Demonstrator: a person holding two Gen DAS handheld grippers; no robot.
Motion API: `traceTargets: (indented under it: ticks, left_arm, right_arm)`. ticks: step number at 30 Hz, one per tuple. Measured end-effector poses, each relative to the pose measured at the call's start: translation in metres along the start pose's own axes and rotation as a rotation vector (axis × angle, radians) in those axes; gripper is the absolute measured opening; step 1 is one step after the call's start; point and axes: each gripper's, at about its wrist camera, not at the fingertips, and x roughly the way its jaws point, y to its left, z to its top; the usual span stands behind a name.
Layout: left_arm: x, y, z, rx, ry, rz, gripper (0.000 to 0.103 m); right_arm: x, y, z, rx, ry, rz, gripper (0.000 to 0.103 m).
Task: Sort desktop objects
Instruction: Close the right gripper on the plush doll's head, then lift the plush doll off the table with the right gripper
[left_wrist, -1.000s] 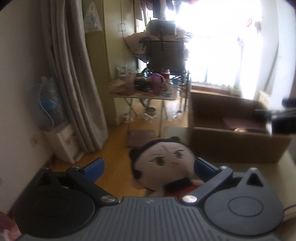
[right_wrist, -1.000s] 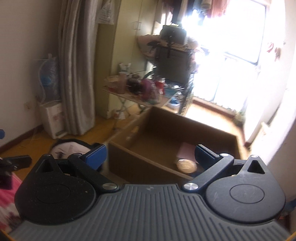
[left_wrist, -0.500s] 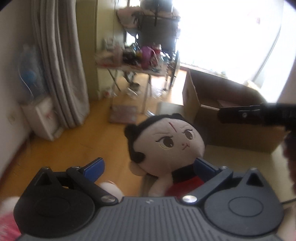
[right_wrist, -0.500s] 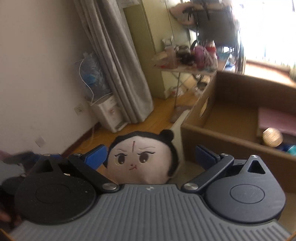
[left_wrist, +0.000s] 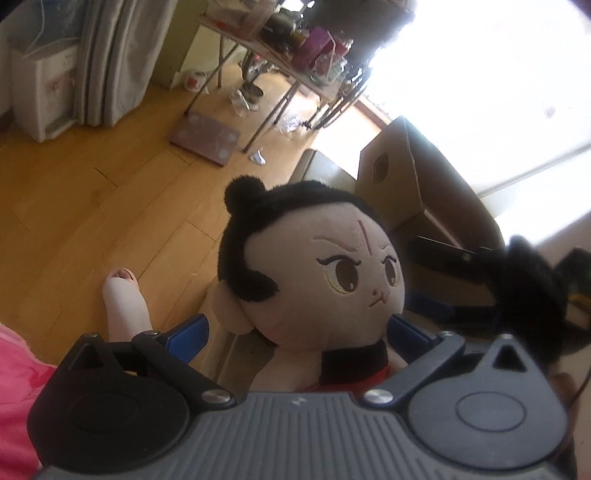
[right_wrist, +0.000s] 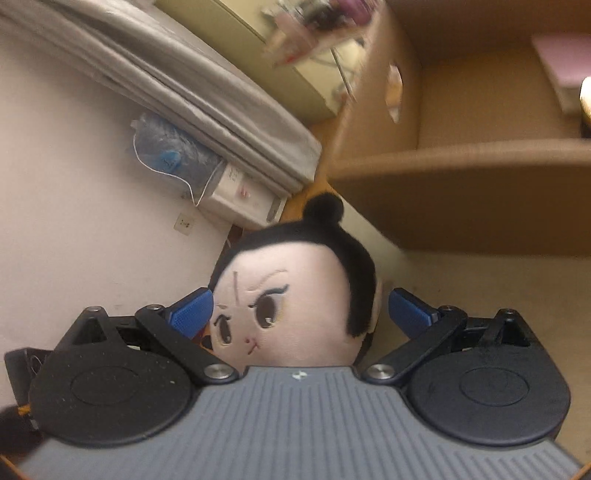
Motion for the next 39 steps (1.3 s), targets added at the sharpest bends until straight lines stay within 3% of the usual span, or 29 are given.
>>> traceTargets:
  ticks: [6, 8, 18, 32, 39]
  left_arm:
    - [0.017, -0.009, -0.002, 0.029, 0.051, -0.015, 0.103]
    - [0.019, -0.015, -0.004, 0.055, 0.072, -0.037, 0.103]
    - [0.016, -0.048, -0.022, 0.193, 0.100, 0.007, 0.103]
    - [0.011, -0.079, -0.062, 0.262, 0.160, 0.012, 0.103]
    - [0.011, -0.097, -0.084, 0.318, 0.214, -0.001, 0.103]
  right_arm:
    - [0.029, -0.017, -0.010, 0.109, 0.097, 0.088, 0.102]
    - [0.029, -0.013, -0.015, 0.095, 0.096, 0.090, 0.102]
    - [0.020, -0.017, -0.024, 0.105, 0.148, 0.105, 0.102]
    - [-0.015, -0.050, -0.043, 0.136, 0.196, 0.144, 0.102]
    - [-0.042, -0.067, -0.069, 0.178, 0.175, 0.145, 0.102]
